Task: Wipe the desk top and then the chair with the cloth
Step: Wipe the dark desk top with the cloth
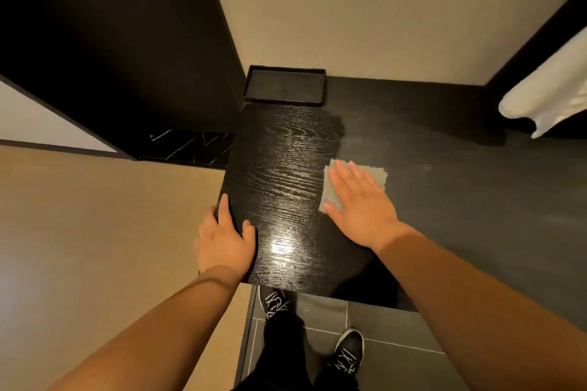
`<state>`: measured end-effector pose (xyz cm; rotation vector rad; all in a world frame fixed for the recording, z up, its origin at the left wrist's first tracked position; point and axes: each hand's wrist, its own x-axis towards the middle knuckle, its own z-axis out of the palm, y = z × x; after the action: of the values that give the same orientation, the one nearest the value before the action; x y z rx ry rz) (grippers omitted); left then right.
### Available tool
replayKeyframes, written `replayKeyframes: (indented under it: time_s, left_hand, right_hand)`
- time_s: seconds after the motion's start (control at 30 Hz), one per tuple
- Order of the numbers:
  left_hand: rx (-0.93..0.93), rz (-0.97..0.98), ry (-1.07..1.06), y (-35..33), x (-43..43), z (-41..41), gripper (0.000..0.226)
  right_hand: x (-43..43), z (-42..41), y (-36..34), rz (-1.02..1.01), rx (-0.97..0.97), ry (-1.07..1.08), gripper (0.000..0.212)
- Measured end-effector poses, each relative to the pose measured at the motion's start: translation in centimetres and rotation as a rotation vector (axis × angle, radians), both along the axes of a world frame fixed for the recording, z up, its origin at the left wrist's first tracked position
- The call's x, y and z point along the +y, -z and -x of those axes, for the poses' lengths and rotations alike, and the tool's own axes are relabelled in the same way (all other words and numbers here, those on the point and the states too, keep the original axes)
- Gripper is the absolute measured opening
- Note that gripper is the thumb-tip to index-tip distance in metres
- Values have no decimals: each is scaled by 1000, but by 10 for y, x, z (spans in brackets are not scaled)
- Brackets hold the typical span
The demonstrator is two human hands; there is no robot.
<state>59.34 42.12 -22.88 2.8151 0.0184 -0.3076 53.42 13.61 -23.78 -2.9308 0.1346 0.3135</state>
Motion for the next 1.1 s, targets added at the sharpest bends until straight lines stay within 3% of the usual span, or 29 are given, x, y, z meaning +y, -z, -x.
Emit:
replayKeyframes:
  time_s: [0.1,0.2,0.37,0.6,0.73,0.9,1.1]
  left_hand:
    - [5,2,-1,-1,3,-4,78]
    - [-24,18,25,-6,-5,-8,82]
    - [-87,-3,260,-7,-51,-34,75]
    - [-79,6,510,-12,-106,-84,72]
    - [-91,-40,519,-11,-111,-111,73]
    - [-83,-100,498,2,-106,-115,75]
    - [-163,-85,472,9,-103,-111,72]
  right_hand:
    - [12,3,1,-23,-1,70,78]
    - [25,31,8,36,-40,-48,77]
    - [-2,27,10,3,-47,-217,83]
    - [-16,-28,9,20,-61,96,81]
    - [2,-5,11,67,-126,22,78]
    - [-19,-11,16,-22,-253,-119,79]
    - [-47,-71,18,32,-174,155,79]
